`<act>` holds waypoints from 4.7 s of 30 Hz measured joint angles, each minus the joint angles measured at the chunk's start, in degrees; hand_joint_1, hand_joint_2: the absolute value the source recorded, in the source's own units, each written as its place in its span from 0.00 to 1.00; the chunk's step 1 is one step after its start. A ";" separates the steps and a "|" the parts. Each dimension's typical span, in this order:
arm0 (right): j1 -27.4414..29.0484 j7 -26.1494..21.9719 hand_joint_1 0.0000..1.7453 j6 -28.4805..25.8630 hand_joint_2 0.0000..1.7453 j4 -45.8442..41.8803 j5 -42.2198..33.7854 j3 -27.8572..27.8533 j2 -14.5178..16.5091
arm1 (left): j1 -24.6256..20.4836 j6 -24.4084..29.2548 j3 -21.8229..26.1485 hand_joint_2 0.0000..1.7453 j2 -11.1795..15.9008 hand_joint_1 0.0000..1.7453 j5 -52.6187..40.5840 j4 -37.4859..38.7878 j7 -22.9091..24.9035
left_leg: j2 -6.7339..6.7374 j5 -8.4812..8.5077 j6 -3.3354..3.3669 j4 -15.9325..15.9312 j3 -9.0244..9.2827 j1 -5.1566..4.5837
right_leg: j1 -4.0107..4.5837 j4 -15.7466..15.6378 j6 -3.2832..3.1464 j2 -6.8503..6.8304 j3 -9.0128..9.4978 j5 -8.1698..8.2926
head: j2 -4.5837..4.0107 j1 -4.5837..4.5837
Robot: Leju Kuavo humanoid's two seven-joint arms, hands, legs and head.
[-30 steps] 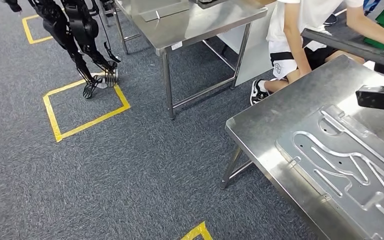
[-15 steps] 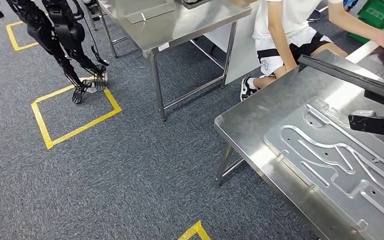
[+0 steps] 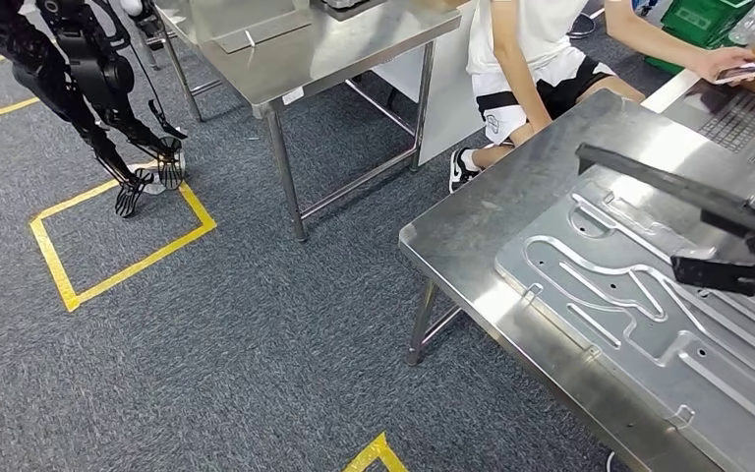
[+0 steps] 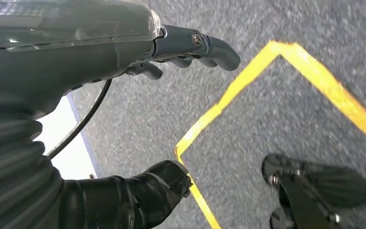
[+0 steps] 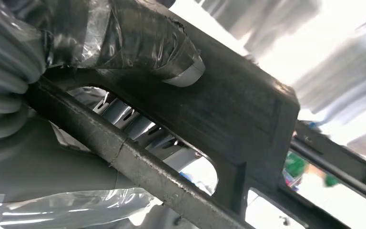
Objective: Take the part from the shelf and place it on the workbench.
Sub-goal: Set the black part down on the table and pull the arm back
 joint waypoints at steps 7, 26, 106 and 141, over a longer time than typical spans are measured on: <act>7.40 -0.30 1.00 -0.90 1.00 -0.04 1.39 -3.26 -0.85 | 0.26 0.52 0.00 1.00 0.05 0.00 0.04 0.00 -0.28 | 0.90 1.10 0.90 -1.30 0.07 0.19 | -0.78 14.78 1.80 -2.36 -6.26 -7.58 | 0.00 0.08; 31.62 -0.78 1.00 -6.08 1.00 -0.44 5.97 -19.51 -0.92 | 0.22 1.42 0.19 1.00 0.08 0.00 0.54 0.00 -0.92 | 0.87 -1.19 -1.05 5.87 -3.15 0.30 | -0.03 0.15 -1.09 -2.84 1.37 -1.47 | -0.01 -0.02; 21.86 -10.19 0.00 14.96 0.00 3.43 15.97 -48.81 -0.33 | -0.26 -1.55 4.74 0.00 0.60 0.00 4.17 0.00 -0.37 | 0.54 0.35 -0.26 0.28 -0.95 -0.25 | -0.15 0.31 0.58 -2.76 1.20 -1.66 | 0.01 0.04; 8.33 -9.98 0.00 10.17 0.00 6.51 16.80 -35.62 3.65 | 0.02 -2.58 5.11 0.00 0.59 0.00 4.29 0.00 -0.57 | -2.71 -0.67 -1.44 4.55 -4.64 -0.01 | -0.33 -0.53 -0.94 -2.15 2.01 -1.64 | 0.00 -0.02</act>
